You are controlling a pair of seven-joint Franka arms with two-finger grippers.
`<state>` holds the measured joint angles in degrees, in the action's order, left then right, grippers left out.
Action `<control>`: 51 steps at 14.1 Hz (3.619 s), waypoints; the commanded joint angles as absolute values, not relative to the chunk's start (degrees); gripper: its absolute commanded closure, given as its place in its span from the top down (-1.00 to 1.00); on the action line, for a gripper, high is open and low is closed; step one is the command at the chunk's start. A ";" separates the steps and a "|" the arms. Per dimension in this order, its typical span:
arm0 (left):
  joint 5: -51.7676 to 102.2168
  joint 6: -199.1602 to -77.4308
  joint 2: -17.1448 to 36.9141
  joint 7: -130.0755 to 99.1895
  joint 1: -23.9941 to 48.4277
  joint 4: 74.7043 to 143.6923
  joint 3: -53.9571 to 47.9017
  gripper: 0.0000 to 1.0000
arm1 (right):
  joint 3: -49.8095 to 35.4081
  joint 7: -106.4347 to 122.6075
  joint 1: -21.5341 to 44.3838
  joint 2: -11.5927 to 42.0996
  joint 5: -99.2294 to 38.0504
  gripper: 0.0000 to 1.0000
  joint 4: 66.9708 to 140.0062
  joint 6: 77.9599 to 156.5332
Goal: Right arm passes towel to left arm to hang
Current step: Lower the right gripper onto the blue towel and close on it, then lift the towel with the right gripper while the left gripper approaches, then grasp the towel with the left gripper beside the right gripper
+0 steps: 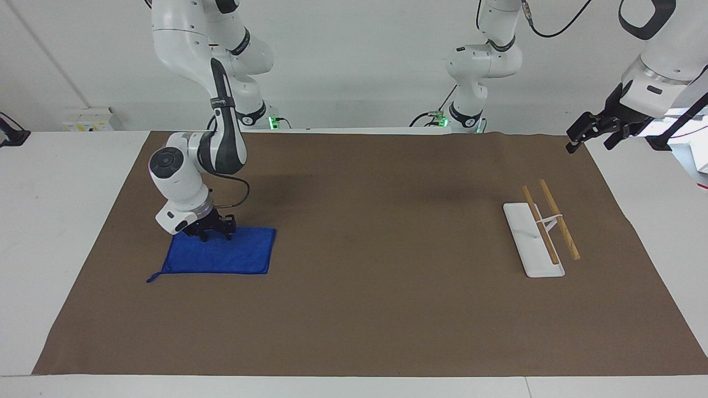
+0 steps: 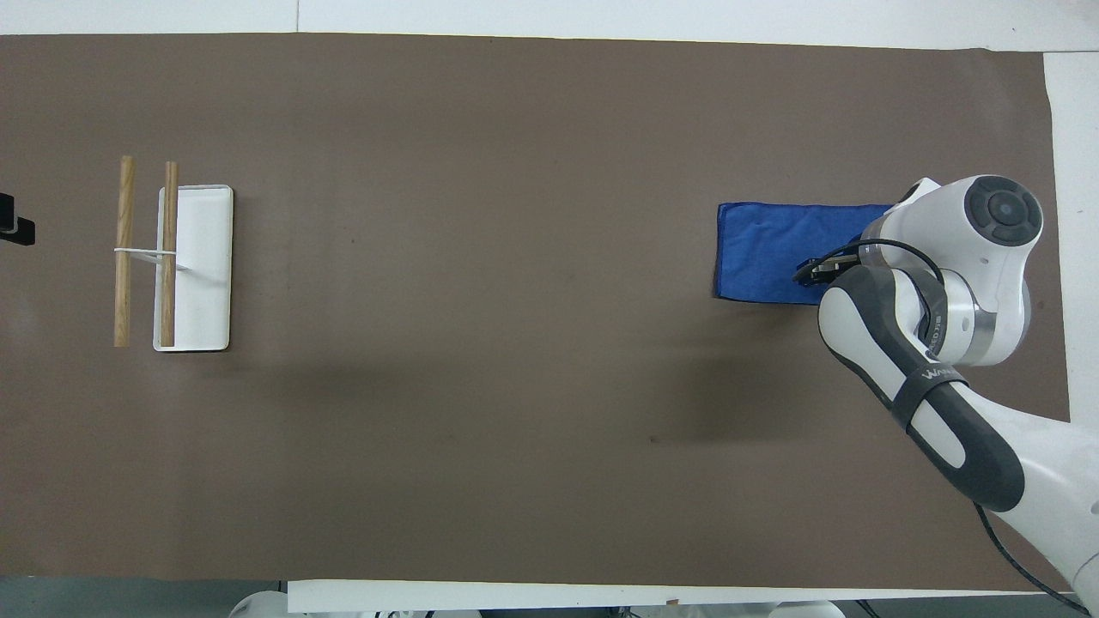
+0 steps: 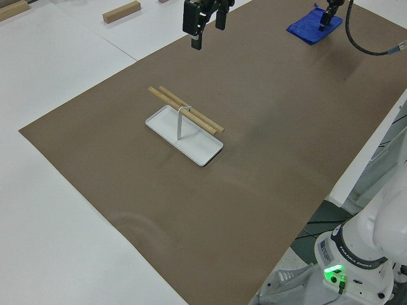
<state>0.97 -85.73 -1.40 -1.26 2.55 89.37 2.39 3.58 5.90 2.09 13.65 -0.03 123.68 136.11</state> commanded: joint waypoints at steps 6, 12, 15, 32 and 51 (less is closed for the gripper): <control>1.41 -85.08 -1.85 -2.20 3.26 89.91 2.11 1.00 | 3.16 8.00 1.67 13.27 -1.14 -1.00 120.70 130.91; 1.41 -89.19 -2.28 -9.19 3.95 92.35 1.50 1.00 | 2.81 3.02 2.28 11.61 -17.19 -1.00 102.06 104.09; 1.41 -100.07 -5.88 -25.07 11.23 102.45 1.06 1.00 | 0.80 -7.78 2.37 9.59 -27.55 -1.00 100.90 100.81; 11.07 -118.31 6.15 -96.40 40.95 101.69 0.88 0.96 | -8.79 -49.83 8.25 7.47 -58.36 -1.00 102.56 106.16; 11.69 -114.08 6.07 -94.39 38.76 103.18 1.14 -0.78 | -8.79 -51.68 9.93 7.47 -58.18 -1.00 103.10 109.07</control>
